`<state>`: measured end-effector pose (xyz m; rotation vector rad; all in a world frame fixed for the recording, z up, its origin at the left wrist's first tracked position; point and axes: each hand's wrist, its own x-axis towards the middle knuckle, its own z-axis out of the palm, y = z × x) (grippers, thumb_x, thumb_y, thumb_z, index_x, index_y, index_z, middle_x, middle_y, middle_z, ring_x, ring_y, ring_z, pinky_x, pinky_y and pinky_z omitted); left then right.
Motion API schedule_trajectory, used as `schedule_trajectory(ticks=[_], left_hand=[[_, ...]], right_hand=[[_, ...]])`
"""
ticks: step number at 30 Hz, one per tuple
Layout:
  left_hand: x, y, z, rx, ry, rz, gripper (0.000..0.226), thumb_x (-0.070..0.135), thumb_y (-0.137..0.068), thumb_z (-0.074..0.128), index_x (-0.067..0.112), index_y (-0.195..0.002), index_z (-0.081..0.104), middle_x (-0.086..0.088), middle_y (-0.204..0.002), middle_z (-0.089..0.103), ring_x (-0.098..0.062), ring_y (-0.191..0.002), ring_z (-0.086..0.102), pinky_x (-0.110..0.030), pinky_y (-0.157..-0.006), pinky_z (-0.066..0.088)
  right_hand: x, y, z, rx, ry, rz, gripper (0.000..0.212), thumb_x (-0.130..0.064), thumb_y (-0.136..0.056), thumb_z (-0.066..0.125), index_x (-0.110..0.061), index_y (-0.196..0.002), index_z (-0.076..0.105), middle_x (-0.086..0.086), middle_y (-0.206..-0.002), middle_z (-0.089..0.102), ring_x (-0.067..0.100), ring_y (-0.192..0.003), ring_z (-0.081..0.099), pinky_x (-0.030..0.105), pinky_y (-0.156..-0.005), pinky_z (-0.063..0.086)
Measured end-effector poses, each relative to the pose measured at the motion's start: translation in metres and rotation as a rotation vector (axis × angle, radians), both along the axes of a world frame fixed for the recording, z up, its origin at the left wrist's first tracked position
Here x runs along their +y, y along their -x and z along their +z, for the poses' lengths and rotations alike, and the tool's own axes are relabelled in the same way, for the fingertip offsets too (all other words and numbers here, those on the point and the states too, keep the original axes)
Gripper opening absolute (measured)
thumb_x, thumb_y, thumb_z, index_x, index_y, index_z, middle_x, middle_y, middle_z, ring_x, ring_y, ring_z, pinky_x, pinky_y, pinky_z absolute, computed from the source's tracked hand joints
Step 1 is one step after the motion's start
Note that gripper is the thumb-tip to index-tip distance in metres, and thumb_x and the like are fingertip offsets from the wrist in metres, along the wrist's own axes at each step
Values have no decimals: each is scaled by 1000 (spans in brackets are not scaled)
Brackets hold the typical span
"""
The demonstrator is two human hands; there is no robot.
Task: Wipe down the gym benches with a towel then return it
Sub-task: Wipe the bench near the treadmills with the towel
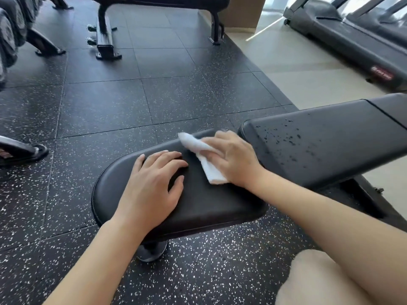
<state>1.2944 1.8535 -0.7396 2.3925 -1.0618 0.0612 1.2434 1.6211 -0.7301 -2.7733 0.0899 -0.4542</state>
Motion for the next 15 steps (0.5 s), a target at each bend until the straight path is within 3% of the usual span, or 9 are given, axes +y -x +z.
schedule_trajectory(ticks=[4, 7, 11, 15], left_hand=[[-1, -1, 1, 1, 4, -3, 28, 27, -97, 62, 29, -124, 67, 14, -141, 59, -17, -139, 48, -56, -116, 33], [-2, -1, 0, -6, 10, -3, 32, 32, -94, 55, 29, -123, 67, 14, -140, 59, -16, -138, 49, -55, -115, 34], [-2, -2, 0, -1, 2, 0, 33, 32, -93, 55, 25, -123, 67, 11, -141, 60, -18, -137, 51, -54, -114, 36], [4, -6, 2, 32, 45, 4, 30, 26, -93, 59, 23, -120, 71, 9, -139, 62, -20, -134, 54, -50, -115, 38]], right_hand=[[21, 95, -4, -18, 29, 196, 27, -43, -102, 56, -32, -124, 69, -13, -90, 51, 11, -82, 41, 33, -71, 45], [10, 93, -4, 0, 51, 290, 28, -43, -102, 56, -29, -122, 71, -10, -90, 53, 15, -81, 45, 34, -68, 44], [-11, 6, -1, -37, 46, 78, 30, -41, -97, 62, -30, -124, 72, -2, -95, 62, 25, -91, 59, 39, -79, 52], [4, -80, 2, 28, 130, -162, 30, -53, -99, 48, -36, -114, 69, -6, -106, 63, 23, -107, 58, 36, -89, 50]])
